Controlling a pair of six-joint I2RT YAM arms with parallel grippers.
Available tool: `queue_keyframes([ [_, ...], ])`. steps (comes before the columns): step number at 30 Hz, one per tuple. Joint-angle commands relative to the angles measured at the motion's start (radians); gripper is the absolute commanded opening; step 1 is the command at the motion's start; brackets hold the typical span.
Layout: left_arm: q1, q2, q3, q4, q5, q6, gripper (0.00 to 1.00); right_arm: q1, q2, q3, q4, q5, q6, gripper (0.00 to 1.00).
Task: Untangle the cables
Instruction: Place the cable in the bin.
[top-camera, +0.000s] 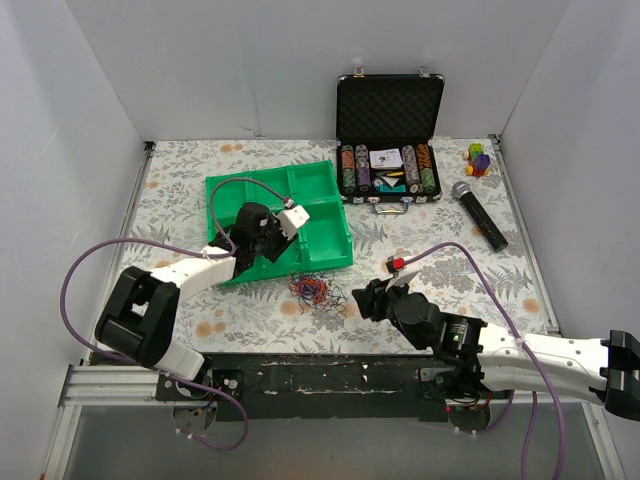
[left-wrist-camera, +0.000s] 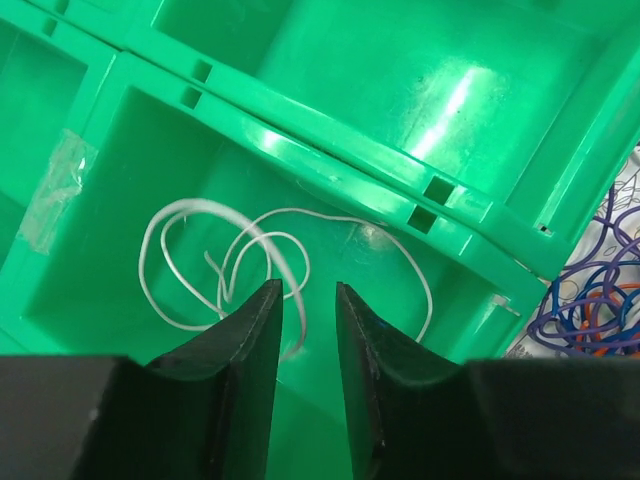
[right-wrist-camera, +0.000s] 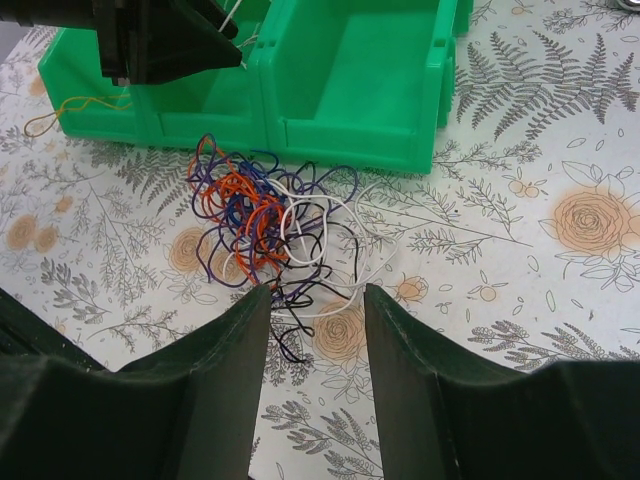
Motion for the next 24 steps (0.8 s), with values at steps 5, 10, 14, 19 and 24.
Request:
queue_keyframes([
  [5,0.003,-0.14,0.024,-0.07,-0.001,0.033,0.58,0.005,0.006,-0.001,0.049,0.002,-0.024,0.5],
  [10,0.005,-0.232,0.074,-0.156,0.023,0.019,0.7,0.006,-0.003,-0.003,0.051,0.002,-0.028,0.5],
  [14,0.003,-0.331,0.104,-0.225,0.124,0.012,0.78,0.005,-0.011,-0.006,0.045,0.001,-0.028,0.5],
  [19,-0.007,-0.395,0.095,-0.33,0.29,0.004,0.89,0.005,-0.017,-0.01,0.039,0.007,-0.016,0.51],
  [24,-0.073,-0.433,-0.054,-0.336,0.324,0.025,0.88,0.005,-0.002,0.008,0.037,0.002,-0.028,0.51],
])
